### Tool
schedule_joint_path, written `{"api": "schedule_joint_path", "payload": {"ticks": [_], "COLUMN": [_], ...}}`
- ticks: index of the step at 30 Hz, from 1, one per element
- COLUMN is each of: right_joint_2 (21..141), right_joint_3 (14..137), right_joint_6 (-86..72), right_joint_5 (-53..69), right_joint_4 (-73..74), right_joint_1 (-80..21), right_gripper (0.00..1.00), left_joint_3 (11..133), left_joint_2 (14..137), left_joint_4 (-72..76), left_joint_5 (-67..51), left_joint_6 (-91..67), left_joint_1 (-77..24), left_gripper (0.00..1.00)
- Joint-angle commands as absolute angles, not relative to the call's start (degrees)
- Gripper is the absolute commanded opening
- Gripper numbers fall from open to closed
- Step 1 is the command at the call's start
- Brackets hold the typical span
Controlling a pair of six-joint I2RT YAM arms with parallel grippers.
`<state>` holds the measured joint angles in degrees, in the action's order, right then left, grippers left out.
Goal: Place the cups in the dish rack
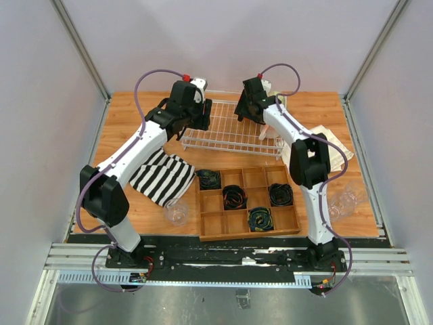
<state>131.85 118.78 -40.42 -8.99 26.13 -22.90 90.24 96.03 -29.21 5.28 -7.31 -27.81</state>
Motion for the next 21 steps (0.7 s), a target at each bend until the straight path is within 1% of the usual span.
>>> {"api": "schedule_joint_path", "payload": {"ticks": [1, 8, 15, 21], "right_joint_2": [125.9, 121.0, 111.0, 101.3], "right_joint_3": [115.4, 110.7, 102.2, 93.8], "right_joint_6": [-40.0, -39.6, -39.4, -35.2], "right_joint_5": [-7.8, -4.8, -3.0, -3.2], "right_joint_4": [23.6, 21.9, 19.4, 19.5], "right_joint_1": [-22.4, -23.3, -24.0, -24.0], "right_gripper": [0.61, 0.64, 0.65, 0.66], "left_joint_3": [92.7, 89.1, 79.5, 73.6], "left_joint_2": [96.7, 93.8, 86.6, 80.1], "left_joint_4": [-28.9, -29.8, -32.2, -34.8], "left_joint_5": [4.8, 7.2, 6.1, 4.4], "left_joint_6": [-6.6, -7.6, -11.5, -15.1], "left_joint_1": [-27.4, -27.1, -26.8, -26.8], "left_gripper": [0.63, 0.64, 0.64, 0.63]}}
